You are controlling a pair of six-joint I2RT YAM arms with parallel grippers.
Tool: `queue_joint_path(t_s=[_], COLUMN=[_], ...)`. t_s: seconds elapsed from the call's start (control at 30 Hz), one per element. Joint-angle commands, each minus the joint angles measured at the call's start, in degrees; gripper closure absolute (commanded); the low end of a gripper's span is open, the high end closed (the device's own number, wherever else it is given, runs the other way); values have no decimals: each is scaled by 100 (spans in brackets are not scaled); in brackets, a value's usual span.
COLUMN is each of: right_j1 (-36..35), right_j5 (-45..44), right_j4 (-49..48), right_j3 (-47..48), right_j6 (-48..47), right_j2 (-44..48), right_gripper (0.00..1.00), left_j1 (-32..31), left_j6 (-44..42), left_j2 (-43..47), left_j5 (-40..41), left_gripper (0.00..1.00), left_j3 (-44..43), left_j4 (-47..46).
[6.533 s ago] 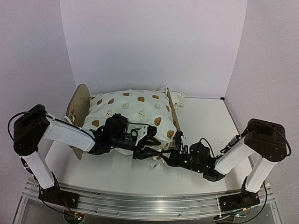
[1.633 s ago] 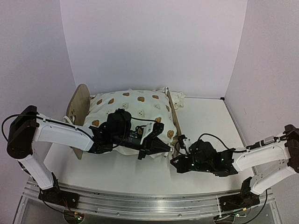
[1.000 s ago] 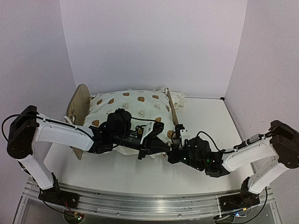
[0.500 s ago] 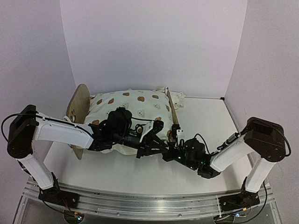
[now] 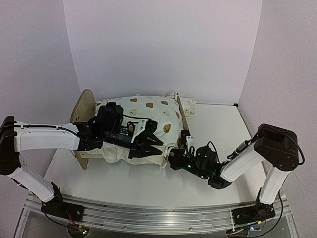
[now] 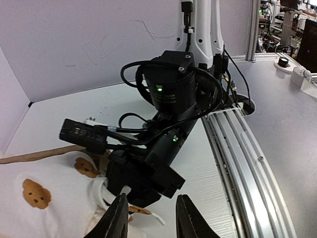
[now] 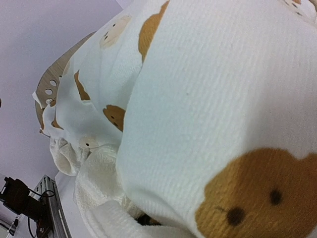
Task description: Set up the pet bed
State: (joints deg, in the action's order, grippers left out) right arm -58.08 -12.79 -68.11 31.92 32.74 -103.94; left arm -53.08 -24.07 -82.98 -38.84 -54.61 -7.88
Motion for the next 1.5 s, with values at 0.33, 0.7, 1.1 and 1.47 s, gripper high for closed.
queue_joint_path(t_s=[0.33,0.7,1.1,1.47], right_j1=[67,80,80,188], right_j5=[679,973,918,995], right_j4=[-361,-327,428,588], right_j3=[-189,-310,-441,-172], right_j6=[-74,-68,-353,-437], right_j2=[411,632,1225,927], right_gripper=[97,97,97,97], left_j1=[235,264,254,252], left_j6=[-218,-736,-1855,-1444], left_j2=[-1223,-1633,-1681,-1721], left_j5=[947,1009,962,390], left_gripper=[78,88,86,79], left_j3=[-549,-762,-372,-572], left_j4=[-469,-530,-158,-798])
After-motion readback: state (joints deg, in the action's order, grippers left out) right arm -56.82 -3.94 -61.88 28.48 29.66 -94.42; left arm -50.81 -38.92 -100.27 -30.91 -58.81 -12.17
